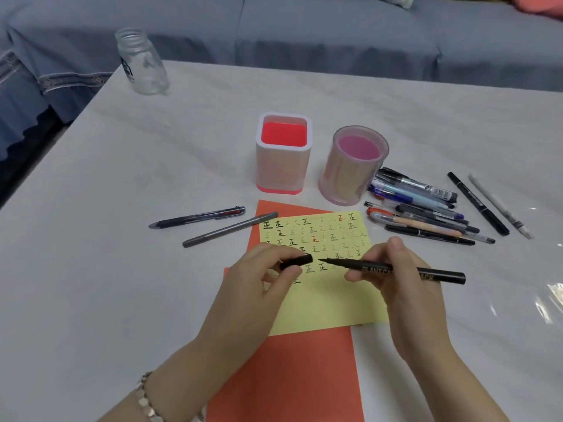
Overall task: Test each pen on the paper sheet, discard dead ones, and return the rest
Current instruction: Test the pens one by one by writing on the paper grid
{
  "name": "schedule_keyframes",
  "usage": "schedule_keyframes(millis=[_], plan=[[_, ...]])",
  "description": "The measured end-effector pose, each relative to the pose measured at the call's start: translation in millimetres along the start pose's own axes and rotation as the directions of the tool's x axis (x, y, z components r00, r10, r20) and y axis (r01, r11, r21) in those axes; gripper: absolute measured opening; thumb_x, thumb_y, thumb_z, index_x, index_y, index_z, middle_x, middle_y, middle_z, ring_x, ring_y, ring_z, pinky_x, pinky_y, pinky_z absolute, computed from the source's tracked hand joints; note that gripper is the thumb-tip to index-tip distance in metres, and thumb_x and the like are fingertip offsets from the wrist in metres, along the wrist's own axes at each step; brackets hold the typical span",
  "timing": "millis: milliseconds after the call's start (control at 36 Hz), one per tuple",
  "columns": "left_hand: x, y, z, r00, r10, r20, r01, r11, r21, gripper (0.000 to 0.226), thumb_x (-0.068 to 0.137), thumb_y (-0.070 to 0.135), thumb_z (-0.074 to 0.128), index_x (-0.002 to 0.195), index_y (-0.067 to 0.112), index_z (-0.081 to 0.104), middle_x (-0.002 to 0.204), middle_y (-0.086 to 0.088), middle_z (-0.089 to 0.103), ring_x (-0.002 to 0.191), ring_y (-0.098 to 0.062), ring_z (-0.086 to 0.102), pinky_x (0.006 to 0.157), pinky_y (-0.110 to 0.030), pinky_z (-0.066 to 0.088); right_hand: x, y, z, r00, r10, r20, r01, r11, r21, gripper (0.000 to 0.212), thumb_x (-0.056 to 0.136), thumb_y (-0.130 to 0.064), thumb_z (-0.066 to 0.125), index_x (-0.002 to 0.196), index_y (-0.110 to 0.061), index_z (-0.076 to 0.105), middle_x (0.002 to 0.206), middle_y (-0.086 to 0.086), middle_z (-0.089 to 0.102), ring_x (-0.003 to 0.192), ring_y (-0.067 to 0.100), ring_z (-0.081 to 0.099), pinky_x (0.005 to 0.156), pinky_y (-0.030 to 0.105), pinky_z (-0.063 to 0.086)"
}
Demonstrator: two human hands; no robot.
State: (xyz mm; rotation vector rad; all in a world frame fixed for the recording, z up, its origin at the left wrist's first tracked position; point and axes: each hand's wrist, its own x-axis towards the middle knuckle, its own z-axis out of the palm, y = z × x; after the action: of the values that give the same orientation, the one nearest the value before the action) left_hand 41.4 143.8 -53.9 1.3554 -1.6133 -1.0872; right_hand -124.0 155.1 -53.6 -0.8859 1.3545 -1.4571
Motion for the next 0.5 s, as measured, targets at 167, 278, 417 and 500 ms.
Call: schedule_keyframes(millis=[167, 278, 417, 500], plan=[[0.0, 4.8, 1.1, 1.000, -0.007, 0.013, 0.007, 1.000, -0.006, 0.029, 0.086, 0.012, 0.062, 0.088, 0.041, 0.063, 0.097, 0.027, 0.057, 0.083, 0.005, 0.053, 0.071, -0.007, 0.038, -1.4, -2.9, -5.9, 1.000, -0.020, 0.012, 0.021, 1.000, -0.018, 0.039, 0.083, -0.036, 0.042, 0.067, -0.003, 0.055, 0.052, 0.010, 0.063, 0.056, 0.015, 0.064, 0.065, 0.019, 0.051], [-0.6, 5.4, 2.0, 1.000, -0.003, 0.025, 0.003, 1.000, -0.005, 0.030, 0.086, 0.012, 0.062, 0.089, 0.042, 0.064, 0.097, 0.026, 0.057, 0.085, 0.003, 0.053, 0.072, -0.008, 0.038, -2.6, -4.1, -6.5, 1.000, -0.019, 0.018, 0.020, 0.999, -0.040, 0.039, 0.084, -0.036, 0.042, 0.067, -0.003, 0.055, 0.053, 0.011, 0.064, 0.057, 0.015, 0.064, 0.065, 0.019, 0.050], [-2.3, 4.9, 3.7, 0.999, 0.011, 0.031, -0.011, 1.000, 0.011, 0.028, 0.085, 0.012, 0.063, 0.091, 0.039, 0.065, 0.099, 0.026, 0.057, 0.090, 0.004, 0.053, 0.073, -0.008, 0.038, -3.8, -4.1, -6.7, 1.000, -0.018, 0.013, 0.019, 0.999, -0.051, 0.038, 0.084, -0.036, 0.041, 0.066, -0.006, 0.056, 0.053, 0.012, 0.065, 0.059, 0.015, 0.064, 0.069, 0.023, 0.049], [-3.4, 4.8, 4.6, 0.999, 0.025, 0.043, -0.025, 1.000, 0.011, 0.026, 0.086, 0.012, 0.063, 0.093, 0.038, 0.067, 0.099, 0.024, 0.057, 0.092, 0.002, 0.054, 0.074, -0.009, 0.039, -4.4, -4.1, -6.0, 1.000, -0.009, 0.015, 0.010, 0.997, -0.076, 0.039, 0.083, -0.037, 0.042, 0.066, -0.005, 0.056, 0.054, 0.012, 0.065, 0.060, 0.013, 0.064, 0.071, 0.023, 0.047]])
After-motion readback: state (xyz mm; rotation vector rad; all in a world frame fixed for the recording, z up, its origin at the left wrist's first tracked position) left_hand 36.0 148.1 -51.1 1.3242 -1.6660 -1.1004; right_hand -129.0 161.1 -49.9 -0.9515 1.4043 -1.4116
